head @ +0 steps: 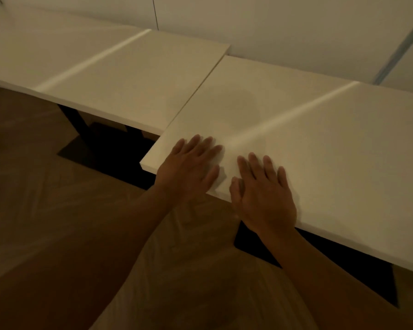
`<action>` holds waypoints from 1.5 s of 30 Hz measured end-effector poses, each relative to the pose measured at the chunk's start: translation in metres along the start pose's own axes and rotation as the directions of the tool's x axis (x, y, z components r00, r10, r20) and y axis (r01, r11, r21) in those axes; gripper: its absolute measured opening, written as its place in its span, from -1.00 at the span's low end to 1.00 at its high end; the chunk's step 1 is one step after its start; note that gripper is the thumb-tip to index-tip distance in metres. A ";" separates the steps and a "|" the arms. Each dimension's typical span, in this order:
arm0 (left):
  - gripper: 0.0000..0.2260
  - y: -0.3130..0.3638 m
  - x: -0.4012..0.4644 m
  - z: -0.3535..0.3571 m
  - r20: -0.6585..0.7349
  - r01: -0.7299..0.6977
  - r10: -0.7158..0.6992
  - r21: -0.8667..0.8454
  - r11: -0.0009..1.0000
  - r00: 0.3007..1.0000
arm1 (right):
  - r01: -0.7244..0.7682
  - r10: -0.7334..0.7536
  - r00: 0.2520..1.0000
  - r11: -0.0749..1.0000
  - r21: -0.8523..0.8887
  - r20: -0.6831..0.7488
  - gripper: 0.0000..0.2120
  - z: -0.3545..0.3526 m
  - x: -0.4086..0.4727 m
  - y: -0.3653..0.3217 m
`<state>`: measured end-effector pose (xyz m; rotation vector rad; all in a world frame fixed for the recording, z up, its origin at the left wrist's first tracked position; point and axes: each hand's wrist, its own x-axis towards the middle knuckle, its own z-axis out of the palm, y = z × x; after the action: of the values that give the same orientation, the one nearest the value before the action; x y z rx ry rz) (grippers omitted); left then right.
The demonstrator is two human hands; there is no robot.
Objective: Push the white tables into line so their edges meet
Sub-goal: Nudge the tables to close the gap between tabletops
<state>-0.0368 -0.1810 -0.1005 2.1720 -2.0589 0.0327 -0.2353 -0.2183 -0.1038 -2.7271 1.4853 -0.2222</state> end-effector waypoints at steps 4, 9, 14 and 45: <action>-0.44 0.002 0.000 0.004 -0.052 0.047 -0.049 -0.042 0.998 0.997 | -0.026 0.026 1.000 1.000 0.001 0.000 -0.37 -0.004 0.000 -0.004; -0.48 0.002 0.001 0.002 -0.073 0.037 -0.041 -0.056 0.998 0.996 | -0.125 0.126 0.989 0.992 -0.026 0.082 -0.34 -0.011 0.018 -0.031; -0.42 0.003 0.006 0.000 0.031 0.023 -0.025 0.046 0.999 0.999 | -0.135 0.135 0.990 0.991 -0.006 0.048 -0.46 0.000 0.018 -0.038; -0.43 -0.011 0.047 0.010 -0.039 -0.035 0.036 0.034 0.999 0.999 | -0.155 0.156 0.988 0.984 -0.083 0.010 -0.37 0.003 0.053 -0.030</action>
<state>-0.0237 -0.2279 -0.1061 2.1358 -2.0898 0.1135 -0.1815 -0.2470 -0.0985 -2.6478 1.7301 -0.1371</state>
